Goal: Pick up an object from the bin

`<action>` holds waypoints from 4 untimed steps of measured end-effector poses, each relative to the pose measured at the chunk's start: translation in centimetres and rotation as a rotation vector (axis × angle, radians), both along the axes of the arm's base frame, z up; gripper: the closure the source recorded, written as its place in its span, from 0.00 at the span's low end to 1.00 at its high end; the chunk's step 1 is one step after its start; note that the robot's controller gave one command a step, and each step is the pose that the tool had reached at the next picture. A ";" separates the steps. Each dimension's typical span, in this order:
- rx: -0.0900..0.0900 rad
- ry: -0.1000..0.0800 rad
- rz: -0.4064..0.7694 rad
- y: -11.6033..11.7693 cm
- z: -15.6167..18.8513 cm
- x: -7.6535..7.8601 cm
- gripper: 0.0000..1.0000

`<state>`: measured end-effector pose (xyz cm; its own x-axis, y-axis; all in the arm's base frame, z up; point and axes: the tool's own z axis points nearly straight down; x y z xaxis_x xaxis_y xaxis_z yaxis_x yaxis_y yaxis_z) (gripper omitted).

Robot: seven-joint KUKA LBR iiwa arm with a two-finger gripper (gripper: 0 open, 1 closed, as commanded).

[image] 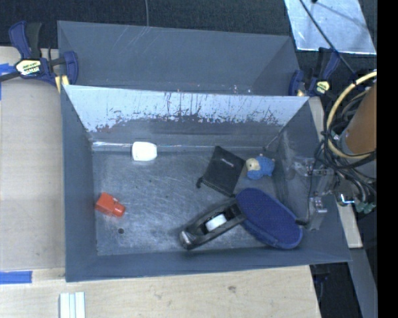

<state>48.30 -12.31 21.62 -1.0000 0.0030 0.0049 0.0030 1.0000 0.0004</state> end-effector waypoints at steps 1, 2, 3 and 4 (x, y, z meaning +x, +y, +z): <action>0.002 -0.001 0.019 4.5 -8.5 2.8 0.00; -0.011 -0.006 -0.201 8.4 -14.4 5.2 0.00; -0.006 -0.006 -0.202 8.7 -14.5 5.2 1.00; 0.000 -0.016 -0.240 9.3 -1.7 3.2 1.00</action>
Offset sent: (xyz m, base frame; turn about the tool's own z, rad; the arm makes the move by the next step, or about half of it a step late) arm 0.0284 0.0420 -0.0804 -0.0154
